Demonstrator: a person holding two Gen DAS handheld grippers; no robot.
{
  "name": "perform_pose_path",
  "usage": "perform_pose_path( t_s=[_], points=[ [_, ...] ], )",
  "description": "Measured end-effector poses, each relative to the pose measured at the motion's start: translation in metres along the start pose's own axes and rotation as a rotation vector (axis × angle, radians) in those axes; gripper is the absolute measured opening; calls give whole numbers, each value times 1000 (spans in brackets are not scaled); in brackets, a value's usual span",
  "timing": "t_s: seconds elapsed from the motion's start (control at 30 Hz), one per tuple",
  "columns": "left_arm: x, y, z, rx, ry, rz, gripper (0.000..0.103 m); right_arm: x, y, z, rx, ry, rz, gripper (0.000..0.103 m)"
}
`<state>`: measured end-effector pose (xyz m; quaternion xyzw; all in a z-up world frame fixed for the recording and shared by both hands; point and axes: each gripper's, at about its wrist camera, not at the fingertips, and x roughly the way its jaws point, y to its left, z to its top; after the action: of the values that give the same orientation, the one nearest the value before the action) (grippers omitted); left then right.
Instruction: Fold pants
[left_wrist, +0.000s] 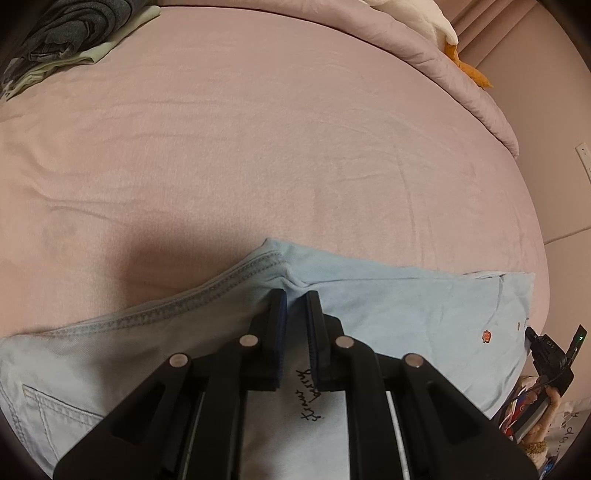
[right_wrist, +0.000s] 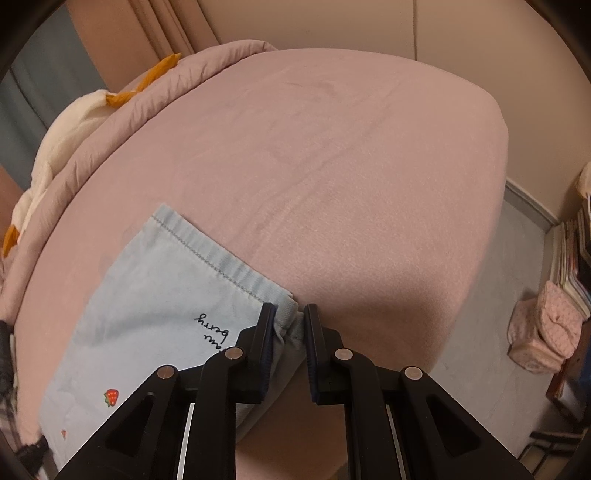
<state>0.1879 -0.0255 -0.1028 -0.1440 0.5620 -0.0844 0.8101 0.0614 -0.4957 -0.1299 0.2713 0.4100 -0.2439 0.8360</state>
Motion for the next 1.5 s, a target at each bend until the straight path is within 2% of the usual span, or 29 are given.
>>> perform_pose_path(
  t_s=[0.67, 0.93, 1.0, 1.13, 1.23, 1.4, 1.5],
  points=[
    [-2, 6, -4, -16, -21, -15, 12, 2, -1, 0, 0, -4, -5, 11],
    [-5, 12, -6, -64, -30, -43, 11, 1, -1, 0, -7, 1, -13, 11],
    [-9, 16, -14, -91, -29, -61, 10, 1, 0, 2, -10, 4, -21, 11],
    [-23, 18, -35, -73, -38, -67, 9, 1, 1, 2, -15, 8, -32, 11],
    [-29, 22, -52, -96, -12, -94, 9, 0, 2, 2, -14, 10, -40, 11],
    [-43, 18, -81, -30, -5, -85, 10, 0, 4, 1, -4, 9, -57, 11],
    [-47, 20, -93, -31, -4, -95, 10, -1, 6, 1, -7, 11, -65, 11]
  ],
)
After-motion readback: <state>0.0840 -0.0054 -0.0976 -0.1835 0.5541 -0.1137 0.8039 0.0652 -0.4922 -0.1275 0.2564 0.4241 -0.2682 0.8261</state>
